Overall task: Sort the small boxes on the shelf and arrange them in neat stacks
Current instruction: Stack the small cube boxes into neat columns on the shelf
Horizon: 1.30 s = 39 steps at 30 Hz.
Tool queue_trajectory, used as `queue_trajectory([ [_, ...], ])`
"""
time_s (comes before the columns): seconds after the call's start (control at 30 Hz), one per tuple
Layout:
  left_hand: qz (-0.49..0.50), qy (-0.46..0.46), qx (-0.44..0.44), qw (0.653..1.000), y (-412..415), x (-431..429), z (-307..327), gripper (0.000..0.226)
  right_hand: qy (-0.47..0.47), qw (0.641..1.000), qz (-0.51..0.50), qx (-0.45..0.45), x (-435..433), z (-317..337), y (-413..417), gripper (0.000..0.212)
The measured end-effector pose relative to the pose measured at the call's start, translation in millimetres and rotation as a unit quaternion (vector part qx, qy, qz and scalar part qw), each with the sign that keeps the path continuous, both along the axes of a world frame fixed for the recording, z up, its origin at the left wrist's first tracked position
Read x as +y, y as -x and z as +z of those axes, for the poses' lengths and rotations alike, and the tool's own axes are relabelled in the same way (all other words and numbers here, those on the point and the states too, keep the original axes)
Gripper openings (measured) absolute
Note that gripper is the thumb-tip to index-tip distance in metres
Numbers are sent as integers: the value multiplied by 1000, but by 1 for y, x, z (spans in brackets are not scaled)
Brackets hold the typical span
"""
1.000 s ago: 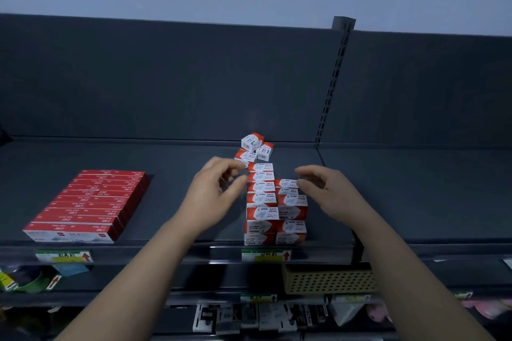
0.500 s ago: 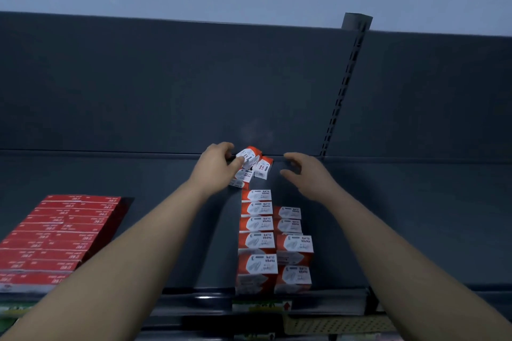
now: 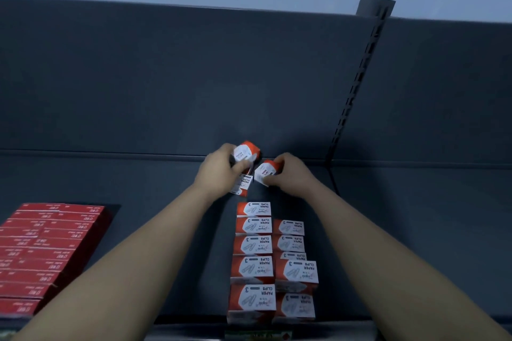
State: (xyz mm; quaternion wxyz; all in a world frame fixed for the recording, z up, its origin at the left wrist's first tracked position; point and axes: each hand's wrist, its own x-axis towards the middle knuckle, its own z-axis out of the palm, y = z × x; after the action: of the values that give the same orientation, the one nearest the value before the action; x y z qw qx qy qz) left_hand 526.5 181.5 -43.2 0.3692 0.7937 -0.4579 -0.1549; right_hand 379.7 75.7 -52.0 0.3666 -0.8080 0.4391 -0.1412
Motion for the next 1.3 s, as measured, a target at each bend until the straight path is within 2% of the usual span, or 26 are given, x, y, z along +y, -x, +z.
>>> queue_trajectory([
  [0.07, 18, 62, 61, 996, 5, 9, 10, 23, -71, 993, -39, -84, 4, 6, 12, 50],
  [0.13, 17, 117, 168, 979, 7, 16, 16, 23, -164, 967, -56, -185, 8, 14, 26, 51],
  [0.2, -1, 161, 279, 947, 11, 25, 23, 34, -237, 937, -45, -254, 16, 20, 42, 58],
  [0.3, -24, 189, 336, 923, 16, 38, 33, 53, -296, 902, -22, -314, 29, 30, 64, 67],
  [0.37, -40, 190, 360, 912, 21, 47, 40, 59, -334, 872, -19, -357, 39, 38, 76, 58],
  [0.43, -50, 194, 403, 893, 26, 53, 46, 52, -362, 847, -28, -389, 49, 44, 86, 40],
  [0.5, -53, 204, 426, 880, 34, 59, 50, 39, -338, 861, -37, -377, 56, 45, 95, 28],
  [0.57, -48, 204, 414, 886, 39, 63, 52, 28, -279, 900, -32, -334, 63, 45, 105, 29],
  [0.63, -48, 193, 389, 900, 43, 69, 53, 25, -240, 919, -28, -313, 69, 46, 114, 31],
  [0.77, -41, 171, 324, 930, 51, 78, 56, 31, -207, 930, -33, -301, 82, 46, 125, 21],
  [0.93, -45, 152, 279, 947, 64, 84, 60, 33, -202, 943, 15, -265, 101, 44, 132, 33],
  [1.07, -59, 127, 218, 966, 72, 87, 62, 24, -188, 952, 37, -239, 110, 39, 133, 28],
  [1.3, -63, 109, 177, 976, 79, 90, 63, 21, -184, 961, 49, -202, 115, 35, 137, 24],
])
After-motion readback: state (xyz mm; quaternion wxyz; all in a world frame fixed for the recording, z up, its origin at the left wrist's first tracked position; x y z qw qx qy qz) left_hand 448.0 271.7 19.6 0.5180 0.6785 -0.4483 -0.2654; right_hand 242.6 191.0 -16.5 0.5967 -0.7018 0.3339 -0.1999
